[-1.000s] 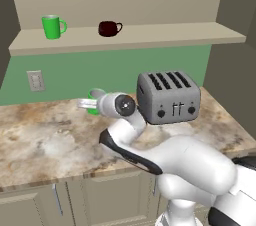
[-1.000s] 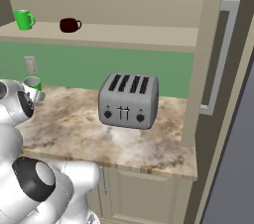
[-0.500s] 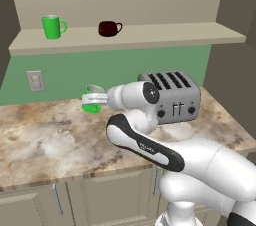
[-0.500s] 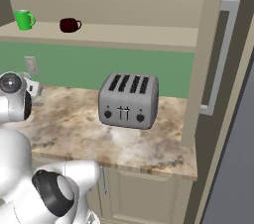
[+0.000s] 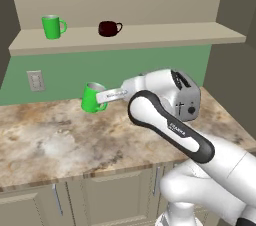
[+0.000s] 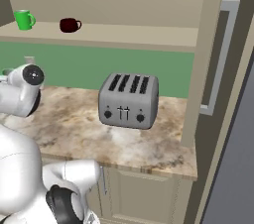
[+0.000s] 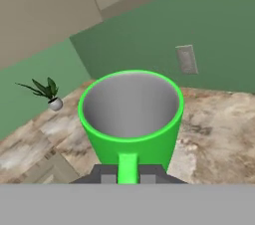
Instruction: Pick the mug on the counter and place it in the cabinet with the handle facing the right, like the mugs already inside.
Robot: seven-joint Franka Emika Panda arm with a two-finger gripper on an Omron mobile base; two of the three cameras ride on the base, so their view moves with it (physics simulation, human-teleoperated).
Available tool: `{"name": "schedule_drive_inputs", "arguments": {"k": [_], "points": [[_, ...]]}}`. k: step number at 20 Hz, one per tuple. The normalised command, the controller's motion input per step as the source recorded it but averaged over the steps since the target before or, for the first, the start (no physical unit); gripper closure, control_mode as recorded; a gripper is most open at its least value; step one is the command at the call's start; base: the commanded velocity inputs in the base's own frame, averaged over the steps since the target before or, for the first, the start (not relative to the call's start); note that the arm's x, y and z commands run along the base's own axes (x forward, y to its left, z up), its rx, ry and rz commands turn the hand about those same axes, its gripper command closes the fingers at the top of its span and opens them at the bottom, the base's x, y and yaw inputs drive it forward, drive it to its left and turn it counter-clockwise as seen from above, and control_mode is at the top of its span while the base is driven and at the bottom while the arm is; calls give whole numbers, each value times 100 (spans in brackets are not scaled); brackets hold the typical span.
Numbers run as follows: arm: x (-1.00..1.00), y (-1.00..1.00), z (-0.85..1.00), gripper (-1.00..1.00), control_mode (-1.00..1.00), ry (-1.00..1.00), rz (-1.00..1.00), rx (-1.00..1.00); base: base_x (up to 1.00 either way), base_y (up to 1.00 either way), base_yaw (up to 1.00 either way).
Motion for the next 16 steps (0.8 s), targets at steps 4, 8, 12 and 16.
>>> {"name": "schedule_drive_inputs", "arguments": {"k": [4,8,12,16], "points": [[-35,0,46,100,-100,-6,12,-3,0,0,0],[-38,0,53,100,-100,-11,4,-8,0,0,0],[-46,0,54,100,-100,-18,0,-12,0,0,0],[-37,-1,52,100,-100,-25,0,-10,0,0,0]]}}
